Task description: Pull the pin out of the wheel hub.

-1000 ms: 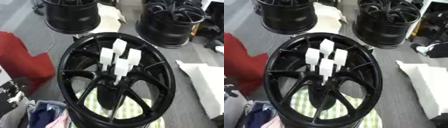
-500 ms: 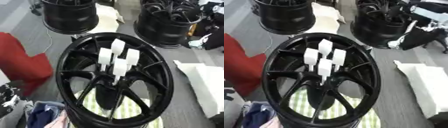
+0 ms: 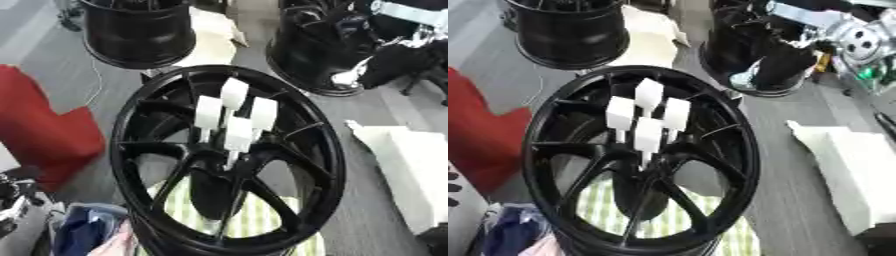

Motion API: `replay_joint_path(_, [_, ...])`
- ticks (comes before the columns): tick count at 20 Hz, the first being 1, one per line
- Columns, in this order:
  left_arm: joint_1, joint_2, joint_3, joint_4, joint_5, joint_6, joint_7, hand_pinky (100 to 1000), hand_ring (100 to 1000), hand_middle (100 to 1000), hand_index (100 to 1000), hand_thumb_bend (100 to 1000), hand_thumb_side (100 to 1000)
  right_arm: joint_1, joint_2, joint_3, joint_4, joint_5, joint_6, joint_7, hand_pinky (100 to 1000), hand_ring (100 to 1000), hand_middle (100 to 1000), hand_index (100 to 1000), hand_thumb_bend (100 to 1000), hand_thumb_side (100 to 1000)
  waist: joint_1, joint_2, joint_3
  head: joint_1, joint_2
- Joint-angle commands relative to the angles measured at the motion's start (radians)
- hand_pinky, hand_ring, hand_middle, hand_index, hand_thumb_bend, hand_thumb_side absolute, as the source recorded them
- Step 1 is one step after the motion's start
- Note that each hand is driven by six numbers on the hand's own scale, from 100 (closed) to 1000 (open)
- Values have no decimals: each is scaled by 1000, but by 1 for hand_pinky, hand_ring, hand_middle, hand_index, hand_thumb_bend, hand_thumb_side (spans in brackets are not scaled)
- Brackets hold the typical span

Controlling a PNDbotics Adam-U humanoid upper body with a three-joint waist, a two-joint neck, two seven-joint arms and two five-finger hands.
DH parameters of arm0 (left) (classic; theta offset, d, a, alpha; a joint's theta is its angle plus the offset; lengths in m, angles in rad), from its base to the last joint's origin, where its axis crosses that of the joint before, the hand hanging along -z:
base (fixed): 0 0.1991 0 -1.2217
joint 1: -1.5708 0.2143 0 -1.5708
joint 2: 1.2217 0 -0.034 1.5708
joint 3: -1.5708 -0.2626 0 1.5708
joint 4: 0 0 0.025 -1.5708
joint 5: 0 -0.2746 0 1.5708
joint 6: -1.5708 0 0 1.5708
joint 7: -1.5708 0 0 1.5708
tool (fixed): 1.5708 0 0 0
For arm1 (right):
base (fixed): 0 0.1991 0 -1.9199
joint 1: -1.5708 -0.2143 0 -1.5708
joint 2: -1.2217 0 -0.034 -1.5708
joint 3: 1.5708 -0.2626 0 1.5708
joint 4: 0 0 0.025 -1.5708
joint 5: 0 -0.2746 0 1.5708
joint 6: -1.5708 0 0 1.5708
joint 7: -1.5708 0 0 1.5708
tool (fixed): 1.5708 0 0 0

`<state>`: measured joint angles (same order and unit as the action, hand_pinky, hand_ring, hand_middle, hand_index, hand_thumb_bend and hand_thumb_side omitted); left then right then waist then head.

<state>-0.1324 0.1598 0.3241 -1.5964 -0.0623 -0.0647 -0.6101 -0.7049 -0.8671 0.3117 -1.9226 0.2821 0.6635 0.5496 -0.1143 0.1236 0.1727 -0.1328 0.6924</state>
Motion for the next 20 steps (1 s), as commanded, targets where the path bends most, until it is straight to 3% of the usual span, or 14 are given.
replay_joint_path(1, [-11, 12, -4, -11, -4, 0, -5, 618, 714, 718, 837, 100, 282, -29, 9, 9, 16, 21, 6, 42, 564, 722, 935, 918, 483, 207, 5, -10, 4, -8, -8])
replay_joint_path(3, [-11, 11, -4, -10, -5, 2, -6, 618, 712, 716, 837, 100, 282, -33, 22, 18, 25, 19, 2, 48, 572, 731, 936, 916, 484, 204, 4, -9, 9, -8, -9])
replay_joint_path(4, [-11, 10, -4, -10, -5, 3, -6, 617, 712, 716, 837, 100, 282, -34, 27, 21, 30, 16, 1, 49, 578, 734, 934, 916, 539, 172, 4, -9, 10, -8, -9])
replay_joint_path(6, [-12, 9, -4, -10, -7, 5, -7, 618, 711, 715, 837, 100, 280, -35, 38, 31, 44, 9, 0, 53, 591, 737, 933, 916, 473, 210, 3, -9, 13, -10, -9])
replay_joint_path(20, [-18, -1, -9, -16, -10, 9, -15, 618, 709, 713, 837, 100, 277, -37, 106, 81, 192, -60, -26, 28, 577, 709, 914, 898, 476, 203, 2, -7, 24, -22, -8])
